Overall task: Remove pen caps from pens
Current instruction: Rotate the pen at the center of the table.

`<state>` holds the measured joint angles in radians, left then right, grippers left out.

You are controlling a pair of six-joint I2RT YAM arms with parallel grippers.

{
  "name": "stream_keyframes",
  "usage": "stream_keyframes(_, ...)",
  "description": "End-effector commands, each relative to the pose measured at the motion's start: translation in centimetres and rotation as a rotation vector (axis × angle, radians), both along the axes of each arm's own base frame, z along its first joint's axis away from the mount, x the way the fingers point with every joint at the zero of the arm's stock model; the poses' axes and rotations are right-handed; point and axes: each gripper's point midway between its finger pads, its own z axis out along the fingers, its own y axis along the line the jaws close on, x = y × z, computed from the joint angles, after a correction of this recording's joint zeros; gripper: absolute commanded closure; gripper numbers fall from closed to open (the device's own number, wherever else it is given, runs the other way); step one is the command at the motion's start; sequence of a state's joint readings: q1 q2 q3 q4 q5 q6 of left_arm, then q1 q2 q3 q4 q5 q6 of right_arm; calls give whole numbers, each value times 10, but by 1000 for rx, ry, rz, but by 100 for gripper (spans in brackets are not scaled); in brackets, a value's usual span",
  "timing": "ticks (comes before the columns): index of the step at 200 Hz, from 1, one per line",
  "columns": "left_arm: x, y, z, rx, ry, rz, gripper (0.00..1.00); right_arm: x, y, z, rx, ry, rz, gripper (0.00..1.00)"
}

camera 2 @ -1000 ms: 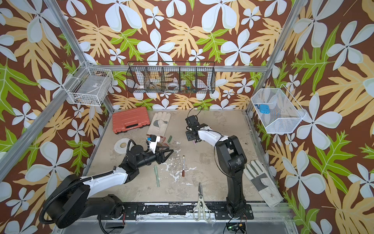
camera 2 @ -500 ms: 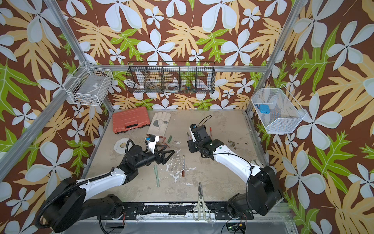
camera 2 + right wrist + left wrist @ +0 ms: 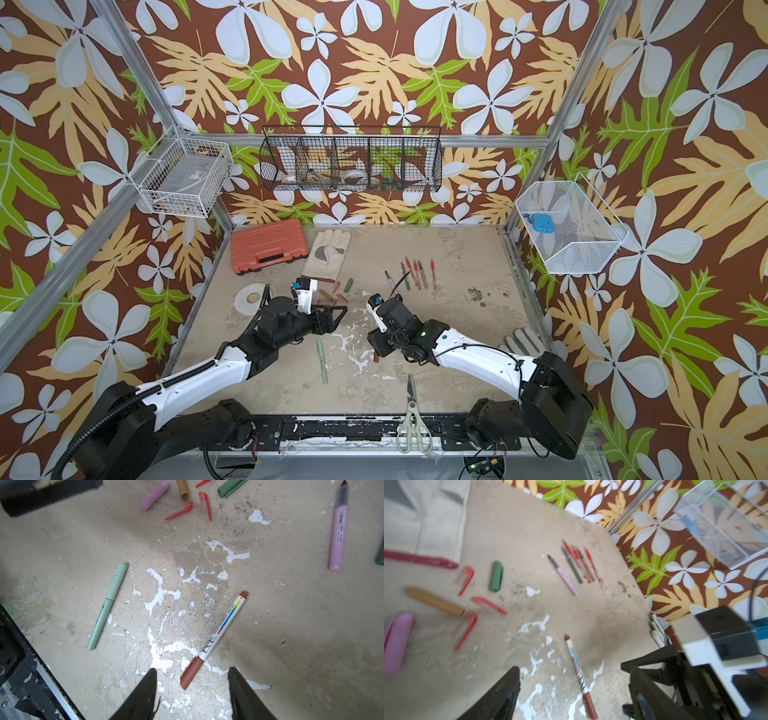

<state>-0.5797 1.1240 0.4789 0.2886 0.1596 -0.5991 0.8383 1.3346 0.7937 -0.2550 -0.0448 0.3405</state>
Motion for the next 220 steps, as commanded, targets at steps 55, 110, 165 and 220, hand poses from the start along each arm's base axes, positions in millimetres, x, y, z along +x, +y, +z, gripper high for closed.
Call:
stream_keyframes(55, -23, 28, -54, 102, 186, 97, 18, 6, -23, -37, -209, 11, -58, 54)
stream_keyframes(110, -25, 32, -42, 92, 156, 105, 16, -9, -33, -61, -236, 77, -53, 65)
stream_keyframes(165, -30, 35, -42, 85, 146, 102, 15, -24, -16, -89, -224, 149, 19, 68)
stream_keyframes(220, -28, 35, -42, 88, 143, 109, 14, -29, 55, -88, -136, 154, 141, 69)
